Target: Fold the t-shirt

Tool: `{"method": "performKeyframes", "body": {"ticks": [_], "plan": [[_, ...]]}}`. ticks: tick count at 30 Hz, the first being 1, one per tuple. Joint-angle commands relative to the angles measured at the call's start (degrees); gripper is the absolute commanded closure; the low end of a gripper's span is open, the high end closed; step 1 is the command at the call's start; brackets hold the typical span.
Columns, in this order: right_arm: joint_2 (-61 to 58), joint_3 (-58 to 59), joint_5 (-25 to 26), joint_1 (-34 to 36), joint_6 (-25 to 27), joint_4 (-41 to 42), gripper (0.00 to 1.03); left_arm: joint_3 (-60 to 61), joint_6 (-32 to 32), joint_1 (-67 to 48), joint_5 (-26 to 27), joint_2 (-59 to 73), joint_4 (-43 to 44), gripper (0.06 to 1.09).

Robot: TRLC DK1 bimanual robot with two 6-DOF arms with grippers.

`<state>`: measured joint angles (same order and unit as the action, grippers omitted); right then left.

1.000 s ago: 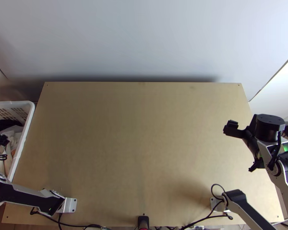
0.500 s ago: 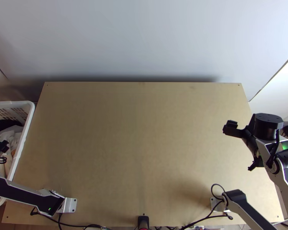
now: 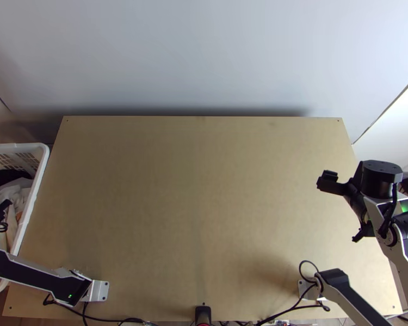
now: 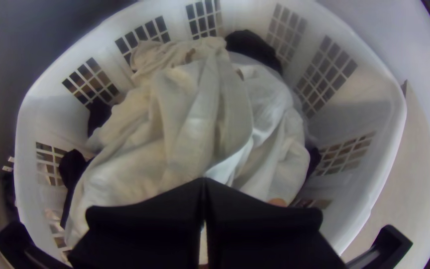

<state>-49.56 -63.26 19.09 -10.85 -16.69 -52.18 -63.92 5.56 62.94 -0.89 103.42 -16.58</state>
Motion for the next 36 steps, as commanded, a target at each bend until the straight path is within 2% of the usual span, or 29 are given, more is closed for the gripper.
{"method": "performKeyframes", "body": {"ticks": [1,7,11,17,19,22,28,33,36], "plan": [[0.0,-0.2,0.0,0.0,0.0,-0.2,0.05,-2.9,-0.3,-1.1,1.1,-7.2,-4.3,1.05],[0.0,-0.3,0.0,0.0,-0.2,-0.1,0.05,-14.0,-3.8,-6.2,2.6,-17.7,-17.7,1.05],[0.2,-0.4,0.0,0.0,-0.2,-0.5,0.05,-21.2,-7.0,-10.6,2.8,-23.1,-20.8,1.05],[1.0,-0.5,0.0,0.0,-0.2,-1.3,0.05,-32.1,-13.3,-16.7,2.8,-28.1,-20.5,1.05],[1.3,-0.4,0.0,0.1,-0.1,-1.5,0.05,-37.5,-17.3,-18.0,2.8,-28.4,-19.9,1.05],[1.7,-0.1,0.0,0.3,-0.2,-1.6,0.05,-45.9,-20.0,-20.8,2.8,-27.9,-19.8,1.05],[1.8,-0.1,0.0,0.7,-0.2,-1.6,0.05,-57.5,-20.8,-29.5,2.5,-27.7,-14.5,1.05],[1.9,-0.1,0.0,0.9,-0.2,-1.6,0.05,-60.7,-20.9,-37.0,1.1,-27.8,-9.9,1.05],[2.1,-0.1,0.0,1.0,-0.2,-1.9,0.05,-61.3,-20.9,-42.5,-2.0,-27.8,-7.6,1.05]]}}
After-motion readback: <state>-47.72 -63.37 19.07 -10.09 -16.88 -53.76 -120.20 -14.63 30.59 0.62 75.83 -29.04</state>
